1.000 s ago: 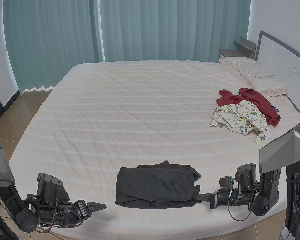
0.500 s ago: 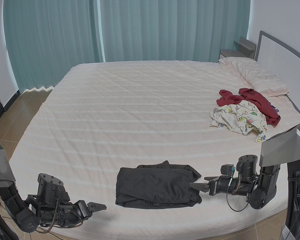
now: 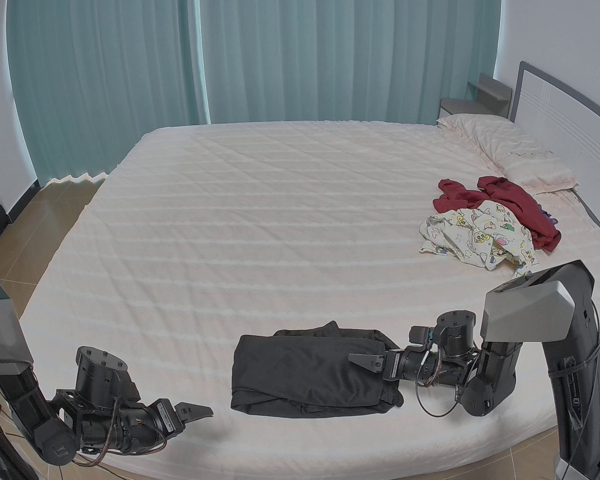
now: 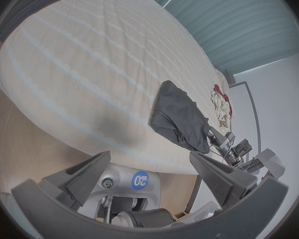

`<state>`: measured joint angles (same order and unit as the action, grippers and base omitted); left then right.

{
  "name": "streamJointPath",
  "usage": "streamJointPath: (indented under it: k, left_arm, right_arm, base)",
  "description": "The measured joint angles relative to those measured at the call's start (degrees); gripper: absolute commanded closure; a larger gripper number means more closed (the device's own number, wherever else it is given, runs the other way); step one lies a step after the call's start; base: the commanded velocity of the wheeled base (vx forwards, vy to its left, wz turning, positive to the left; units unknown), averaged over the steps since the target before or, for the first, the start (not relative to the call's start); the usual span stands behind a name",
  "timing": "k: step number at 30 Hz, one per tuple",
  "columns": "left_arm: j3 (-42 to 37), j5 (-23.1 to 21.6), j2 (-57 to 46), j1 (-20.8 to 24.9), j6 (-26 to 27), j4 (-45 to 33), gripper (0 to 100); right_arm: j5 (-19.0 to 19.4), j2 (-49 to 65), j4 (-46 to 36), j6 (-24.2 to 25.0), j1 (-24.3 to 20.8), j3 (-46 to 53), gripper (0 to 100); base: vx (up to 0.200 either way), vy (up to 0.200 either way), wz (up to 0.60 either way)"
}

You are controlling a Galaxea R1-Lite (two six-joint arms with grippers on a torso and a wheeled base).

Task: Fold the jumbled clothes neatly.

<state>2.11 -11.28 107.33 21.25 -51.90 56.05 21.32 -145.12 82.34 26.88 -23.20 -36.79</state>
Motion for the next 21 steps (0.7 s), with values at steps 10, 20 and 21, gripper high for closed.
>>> streamJointPath:
  k: [10,20,21]
  left_arm:
    - [-0.24,0.74,0.96,0.30,0.00,1.07,0]
    - [-0.29,0.74,1.24,0.38,-0.02,1.07,0]
    - [-0.29,0.72,1.24,0.38,-0.02,1.07,0]
  right_arm:
    - [-2.69,-1.72,0.79,0.82,0.51,-2.67,100]
    - [-3.15,-2.21,1.08,4.34,1.38,-3.28,100]
    - [-3.54,-2.18,1.10,4.46,1.54,-3.34,100]
  base:
    - [0.000,0.000,0.00]
    - [0.000,0.000,0.00]
    - [0.000,0.000,0.00]
